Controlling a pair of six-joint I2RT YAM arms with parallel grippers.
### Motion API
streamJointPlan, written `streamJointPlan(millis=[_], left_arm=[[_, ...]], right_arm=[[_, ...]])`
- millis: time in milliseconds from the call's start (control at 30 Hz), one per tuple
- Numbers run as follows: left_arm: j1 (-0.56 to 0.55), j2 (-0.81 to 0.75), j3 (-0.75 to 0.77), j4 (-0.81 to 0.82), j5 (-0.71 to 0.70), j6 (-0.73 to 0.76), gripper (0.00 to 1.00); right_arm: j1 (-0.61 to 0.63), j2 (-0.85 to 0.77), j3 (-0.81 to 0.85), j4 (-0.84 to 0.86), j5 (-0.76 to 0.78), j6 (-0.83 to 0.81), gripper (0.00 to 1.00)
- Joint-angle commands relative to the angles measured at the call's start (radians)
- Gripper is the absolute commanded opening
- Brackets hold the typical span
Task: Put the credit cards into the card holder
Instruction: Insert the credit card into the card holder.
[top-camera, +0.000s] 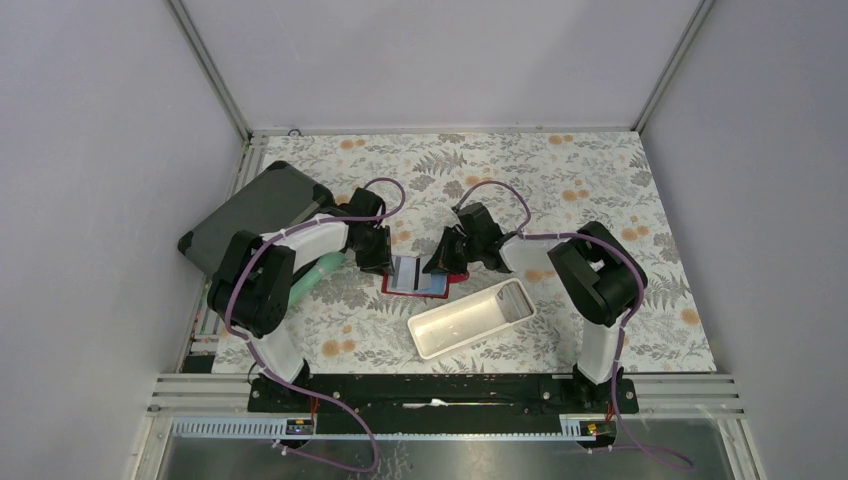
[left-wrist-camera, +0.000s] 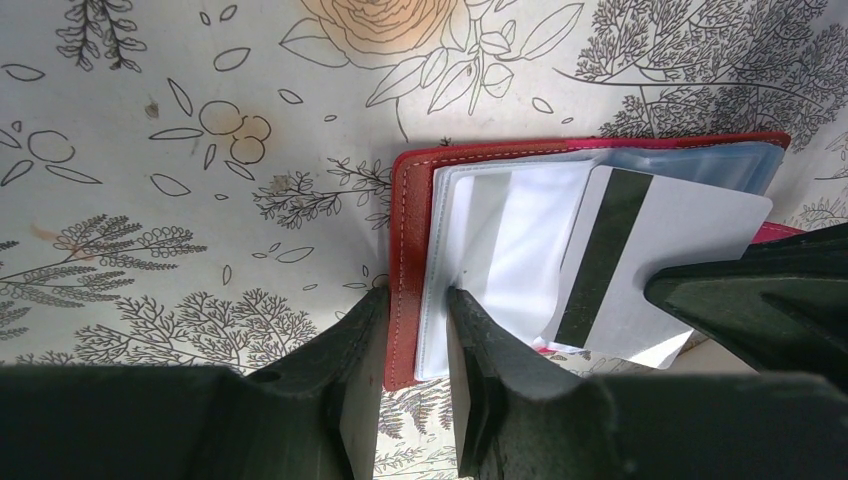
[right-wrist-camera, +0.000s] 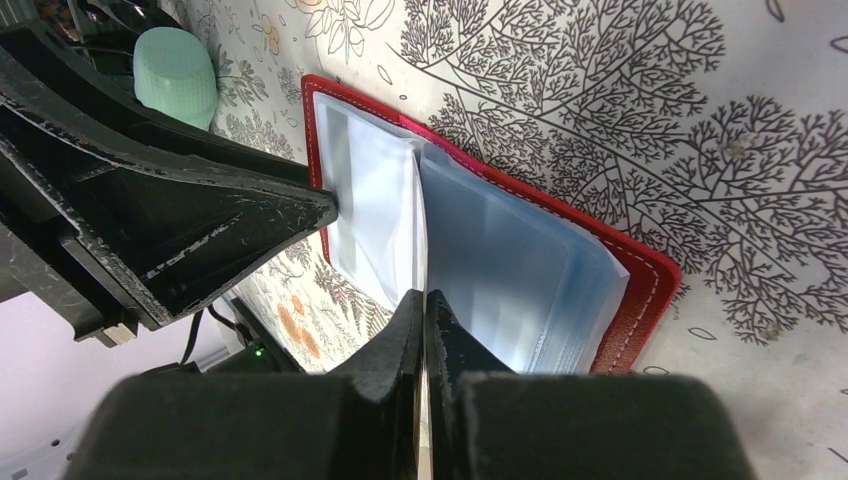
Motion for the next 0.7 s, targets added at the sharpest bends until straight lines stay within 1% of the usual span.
streamJointPlan(millis=[0, 400, 533, 667], left_arm=[[-0.008, 0.014, 0.018, -0.001, -0.042, 0.019, 0.29], [-0.012, 0.015, 0.018, -0.002, -0.039, 0.019, 0.29], [-0.012, 0.015, 0.019, -0.002, -0.038, 0.019, 0.29], [-0.012, 0.014, 0.019, -0.002, -0.040, 0.020, 0.29]], right_arm=[[0.001, -0.032, -0.020, -0.005, 0.052, 0.012, 0.00], [0.001, -0.122, -0.082, 0.103, 0.067, 0.095, 0.00], [0.002, -0.108, -0.093, 0.180, 0.041, 0.130, 0.00], [0.002, -0.096, -0.080, 0.176, 0.044, 0.129, 0.00]])
